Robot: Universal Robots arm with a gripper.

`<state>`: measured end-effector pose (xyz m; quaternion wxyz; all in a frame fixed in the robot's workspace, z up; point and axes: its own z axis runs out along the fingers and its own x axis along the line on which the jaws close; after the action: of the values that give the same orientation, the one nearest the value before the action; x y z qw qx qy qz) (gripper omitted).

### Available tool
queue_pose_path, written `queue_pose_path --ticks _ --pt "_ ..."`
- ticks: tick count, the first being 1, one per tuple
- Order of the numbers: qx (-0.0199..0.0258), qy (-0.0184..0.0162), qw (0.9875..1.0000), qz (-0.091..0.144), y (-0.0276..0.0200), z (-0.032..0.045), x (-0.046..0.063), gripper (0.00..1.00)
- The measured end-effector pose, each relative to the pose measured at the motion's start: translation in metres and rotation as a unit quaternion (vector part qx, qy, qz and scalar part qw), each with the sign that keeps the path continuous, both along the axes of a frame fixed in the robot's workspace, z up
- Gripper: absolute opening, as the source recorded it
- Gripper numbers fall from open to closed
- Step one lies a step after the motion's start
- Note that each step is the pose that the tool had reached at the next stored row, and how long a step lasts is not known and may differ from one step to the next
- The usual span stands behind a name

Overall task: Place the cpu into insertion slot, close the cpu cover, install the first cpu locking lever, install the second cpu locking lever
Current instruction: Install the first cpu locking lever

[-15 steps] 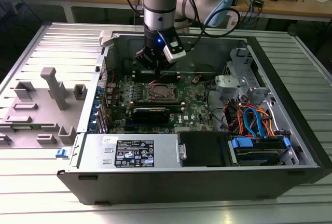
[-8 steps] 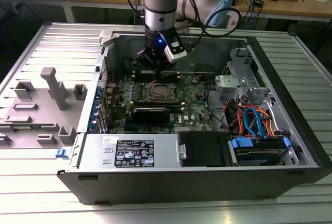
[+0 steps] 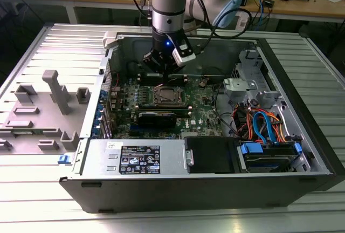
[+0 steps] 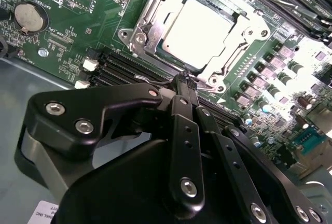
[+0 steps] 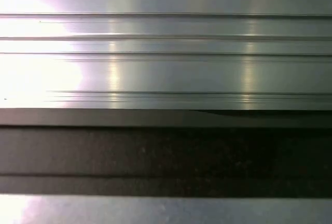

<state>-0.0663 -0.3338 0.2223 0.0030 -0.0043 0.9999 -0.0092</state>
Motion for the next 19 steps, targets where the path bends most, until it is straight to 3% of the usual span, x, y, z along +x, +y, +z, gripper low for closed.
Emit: queue_pose_path --ticks 19 --pt "0.0 0.0 1.0 -0.001 0.0008 -0.0077 0.012 0.11"
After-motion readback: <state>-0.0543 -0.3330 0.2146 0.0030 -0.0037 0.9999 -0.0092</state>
